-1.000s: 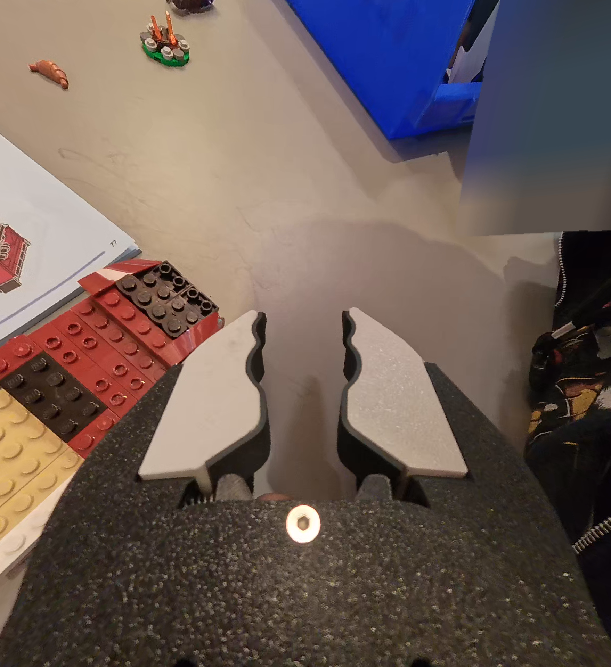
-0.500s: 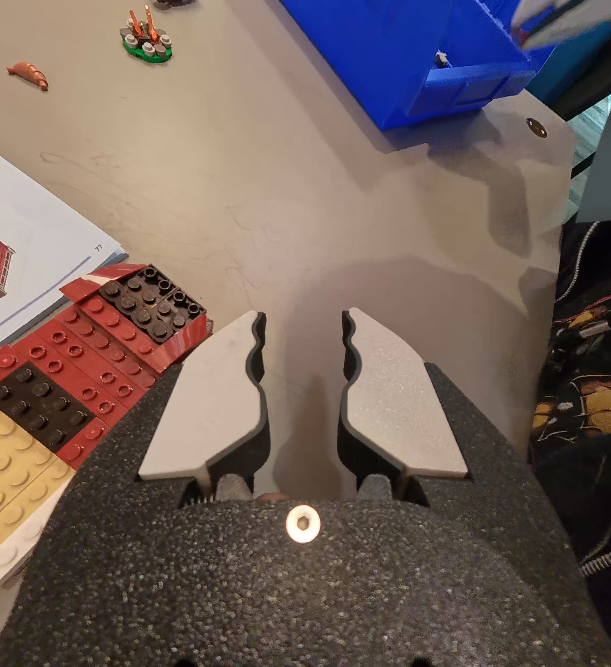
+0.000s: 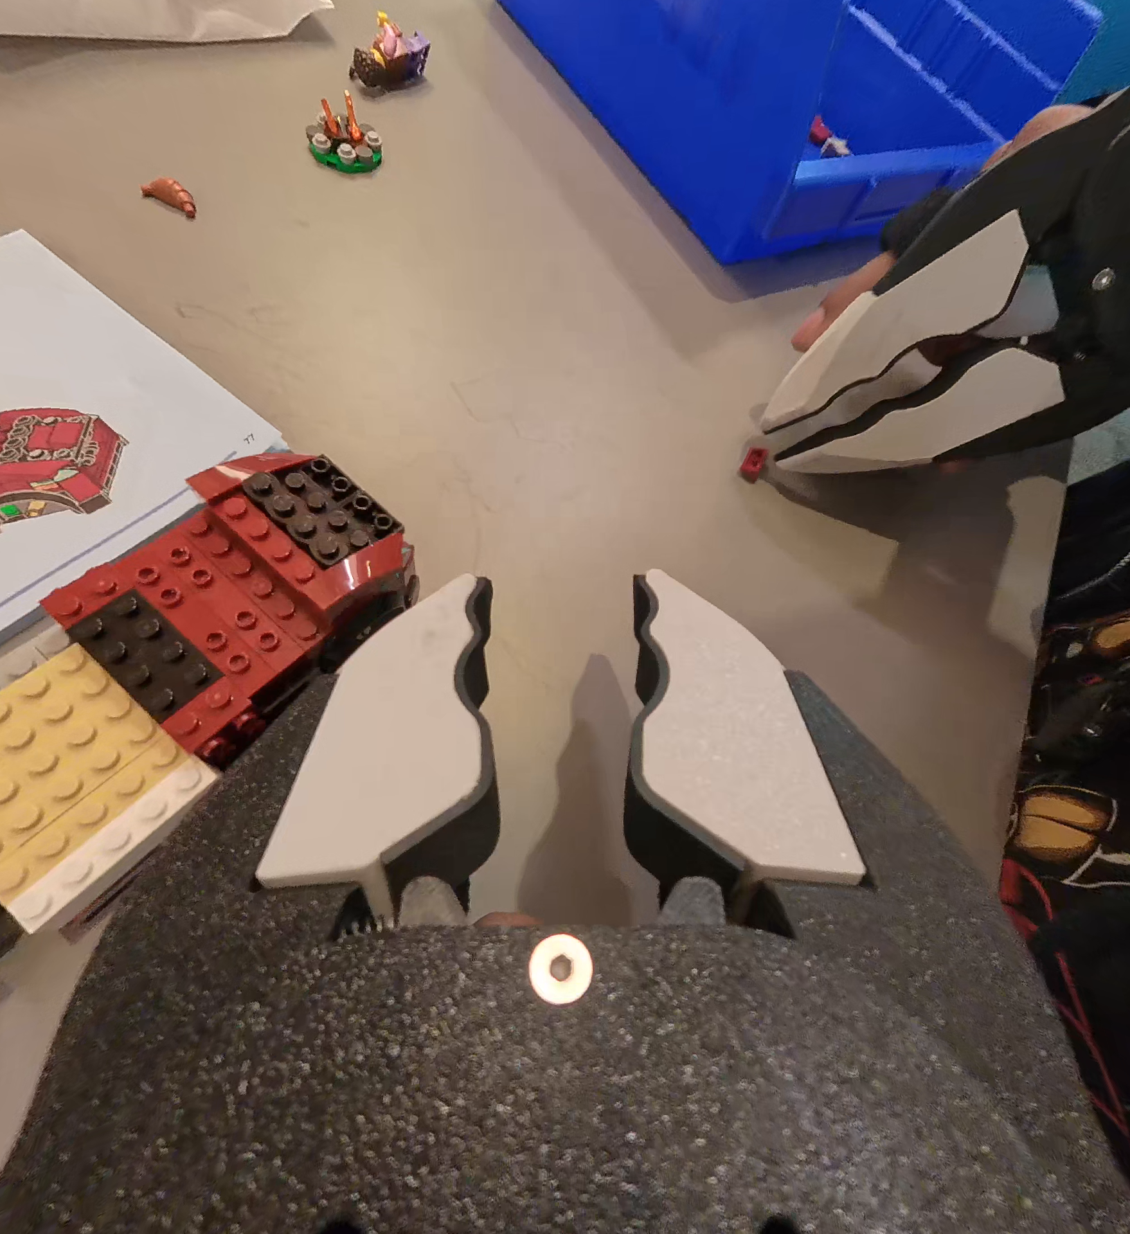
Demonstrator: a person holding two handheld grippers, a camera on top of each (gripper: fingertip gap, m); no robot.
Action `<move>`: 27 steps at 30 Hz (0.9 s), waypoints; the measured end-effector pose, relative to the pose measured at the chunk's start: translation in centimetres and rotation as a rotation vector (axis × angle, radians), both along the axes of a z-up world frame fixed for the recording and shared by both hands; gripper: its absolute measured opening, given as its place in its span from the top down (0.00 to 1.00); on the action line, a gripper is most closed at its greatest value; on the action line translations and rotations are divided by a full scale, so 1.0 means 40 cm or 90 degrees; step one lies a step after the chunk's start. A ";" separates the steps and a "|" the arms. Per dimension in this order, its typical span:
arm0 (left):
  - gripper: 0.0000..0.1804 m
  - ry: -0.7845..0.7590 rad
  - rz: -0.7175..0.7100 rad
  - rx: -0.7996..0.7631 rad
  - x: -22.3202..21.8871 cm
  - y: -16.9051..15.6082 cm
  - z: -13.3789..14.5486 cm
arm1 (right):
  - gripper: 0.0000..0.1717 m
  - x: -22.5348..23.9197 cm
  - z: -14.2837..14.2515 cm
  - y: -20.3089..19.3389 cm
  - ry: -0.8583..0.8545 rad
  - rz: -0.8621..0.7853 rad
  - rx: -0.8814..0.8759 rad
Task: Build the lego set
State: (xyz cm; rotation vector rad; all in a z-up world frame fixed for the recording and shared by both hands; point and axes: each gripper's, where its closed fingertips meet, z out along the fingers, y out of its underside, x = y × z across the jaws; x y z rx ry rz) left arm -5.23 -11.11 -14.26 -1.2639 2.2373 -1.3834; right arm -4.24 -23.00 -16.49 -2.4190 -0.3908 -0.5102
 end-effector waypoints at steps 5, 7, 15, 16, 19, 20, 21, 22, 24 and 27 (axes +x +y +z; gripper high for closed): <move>0.75 -0.025 0.009 -0.041 0.001 0.011 0.027 | 0.92 0.029 0.070 -0.106 0.046 -0.002 -0.013; 0.73 -0.042 0.009 -0.047 0.003 0.010 0.040 | 0.92 0.088 0.116 -0.186 0.027 -0.023 -0.041; 0.60 -0.116 0.034 0.034 0.047 -0.016 0.069 | 0.93 0.312 0.148 -0.435 0.044 0.049 -0.200; 0.60 -0.115 0.036 0.037 0.052 -0.024 0.072 | 0.93 0.316 0.126 -0.440 0.066 0.075 -0.222; 0.61 -0.101 0.050 0.054 0.061 -0.030 0.066 | 0.92 0.296 0.064 -0.445 0.124 0.171 -0.285; 0.61 -0.099 0.061 0.062 0.065 -0.024 0.063 | 0.92 0.288 0.050 -0.446 0.138 0.198 -0.302; 0.61 -0.094 0.073 0.070 0.067 -0.017 0.057 | 0.92 0.286 0.039 -0.447 0.145 0.219 -0.318; 0.62 -0.085 0.083 0.077 0.069 -0.011 0.050 | 0.91 0.286 0.032 -0.446 0.148 0.236 -0.327; 0.62 -0.068 0.094 0.087 0.069 -0.006 0.037 | 0.91 0.280 0.025 -0.440 0.170 0.264 -0.329; 0.62 -0.055 0.099 0.109 0.071 -0.007 0.018 | 0.91 0.263 0.008 -0.450 0.209 0.304 -0.358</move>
